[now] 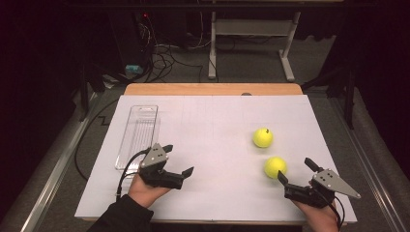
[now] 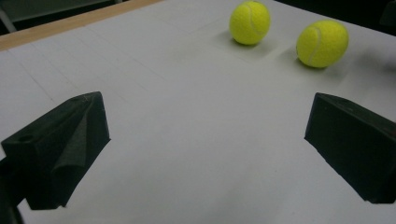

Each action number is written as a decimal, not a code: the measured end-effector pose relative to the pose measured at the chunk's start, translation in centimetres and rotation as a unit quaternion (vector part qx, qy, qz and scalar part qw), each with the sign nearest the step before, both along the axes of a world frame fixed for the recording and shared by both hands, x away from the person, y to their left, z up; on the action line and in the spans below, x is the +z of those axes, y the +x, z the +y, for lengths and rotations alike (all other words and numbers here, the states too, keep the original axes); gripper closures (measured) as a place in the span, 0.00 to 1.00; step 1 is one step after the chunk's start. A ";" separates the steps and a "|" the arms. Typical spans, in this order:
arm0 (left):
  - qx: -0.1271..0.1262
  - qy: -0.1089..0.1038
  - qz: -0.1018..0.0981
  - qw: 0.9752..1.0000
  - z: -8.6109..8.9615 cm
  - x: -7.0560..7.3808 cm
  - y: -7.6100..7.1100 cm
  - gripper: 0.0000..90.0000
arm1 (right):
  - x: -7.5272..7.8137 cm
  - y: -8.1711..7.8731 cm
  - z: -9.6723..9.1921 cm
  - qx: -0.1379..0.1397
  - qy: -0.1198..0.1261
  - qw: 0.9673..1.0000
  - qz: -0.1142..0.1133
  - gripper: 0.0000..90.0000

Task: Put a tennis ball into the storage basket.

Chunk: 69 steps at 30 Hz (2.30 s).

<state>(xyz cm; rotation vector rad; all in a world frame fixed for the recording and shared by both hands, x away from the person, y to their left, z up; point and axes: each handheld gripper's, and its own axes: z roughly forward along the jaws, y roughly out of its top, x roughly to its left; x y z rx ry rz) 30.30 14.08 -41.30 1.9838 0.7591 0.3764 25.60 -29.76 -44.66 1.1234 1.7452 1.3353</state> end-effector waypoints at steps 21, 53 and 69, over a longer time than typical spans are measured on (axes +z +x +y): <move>-0.047 0.198 0.140 0.969 -5.2 0.4 3.0 0.01 | 0.0 -0.2 0.1 0.008 0.000 1.000 0.000 0.00; -0.049 0.224 0.248 0.941 -5.1 0.0 3.4 0.01 | -0.2 0.2 0.4 0.013 -0.004 1.000 0.010 0.00; -0.046 0.235 0.250 0.938 -5.4 -0.3 3.2 0.01 | -1.3 2.1 2.1 0.021 -0.062 0.993 0.093 0.01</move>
